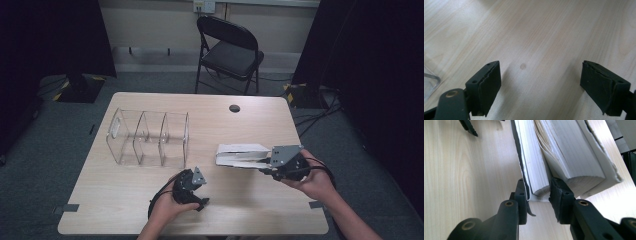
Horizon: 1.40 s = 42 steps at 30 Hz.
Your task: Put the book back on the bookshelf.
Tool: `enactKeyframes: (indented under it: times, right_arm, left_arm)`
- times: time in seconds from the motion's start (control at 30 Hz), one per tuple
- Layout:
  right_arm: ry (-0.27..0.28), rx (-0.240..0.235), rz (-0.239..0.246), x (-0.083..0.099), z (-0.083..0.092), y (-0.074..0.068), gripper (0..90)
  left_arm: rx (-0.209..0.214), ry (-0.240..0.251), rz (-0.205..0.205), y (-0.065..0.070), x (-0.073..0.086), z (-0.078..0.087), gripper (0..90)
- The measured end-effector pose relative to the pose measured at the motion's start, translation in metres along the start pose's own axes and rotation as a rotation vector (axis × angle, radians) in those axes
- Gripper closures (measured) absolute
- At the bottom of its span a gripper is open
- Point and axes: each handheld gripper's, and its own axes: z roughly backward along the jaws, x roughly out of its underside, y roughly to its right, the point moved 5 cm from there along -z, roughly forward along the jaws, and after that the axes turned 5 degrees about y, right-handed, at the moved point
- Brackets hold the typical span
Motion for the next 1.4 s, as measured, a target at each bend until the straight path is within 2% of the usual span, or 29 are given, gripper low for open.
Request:
enactKeyframes:
  times: [0.13,0.2,0.27,0.3,0.37,0.4,0.43,0.57,0.63,0.9,0.93,1.1,1.4]
  right_arm:
    - [-0.011,-0.009,-0.006,-0.001,0.002,0.001,69.3]
    - [-0.01,-0.012,-0.006,-0.001,0.001,0.001,69.3]
    - [-0.009,-0.015,-0.006,-0.001,0.002,0.001,69.2]
    - [-0.01,-0.019,-0.006,-0.002,0.002,0.001,69.2]
    - [-0.01,-0.02,-0.009,-0.002,0.002,0.001,69.2]
    - [-0.018,-0.03,-0.006,-0.002,0.003,0.001,69.2]
    - [-0.019,-0.032,-0.008,-0.003,0.004,0.001,69.2]
    - [-0.023,-0.051,-0.011,-0.004,0.006,0.002,69.3]
    - [-0.026,-0.061,-0.015,-0.005,0.008,0.002,69.3]
    - [-0.03,-0.082,-0.03,-0.006,0.012,0.004,69.3]
    - [-0.029,-0.088,-0.031,-0.006,0.012,0.004,69.3]
    - [-0.025,-0.108,-0.057,-0.007,0.016,0.007,69.8]
    - [-0.038,-0.145,-0.065,-0.011,0.023,0.01,71.2]
  left_arm:
    - [0.013,0.019,0.037,-0.002,0.003,0.0,15.6]
    - [0.019,0.036,0.04,-0.002,0.005,0.0,15.6]
    - [0.021,0.032,0.039,-0.003,0.005,0.0,15.4]
    - [0.027,0.055,0.051,-0.003,0.006,-0.001,14.9]
    - [0.03,0.048,0.04,-0.004,0.007,0.0,14.7]
    - [0.033,0.073,0.048,-0.003,0.008,-0.001,14.6]
    - [0.033,0.061,0.035,-0.004,0.008,0.0,14.5]
    - [0.038,0.096,0.046,-0.004,0.01,-0.001,13.3]
    - [0.037,0.094,0.039,-0.005,0.011,-0.001,12.1]
    - [0.054,0.133,0.033,-0.002,0.012,-0.006,1.8]
    - [0.053,0.136,0.021,-0.003,0.013,-0.006,0.0]
    - [0.053,0.137,0.022,-0.003,0.013,-0.006,0.0]
    - [0.056,0.144,0.03,-0.002,0.013,-0.007,0.0]
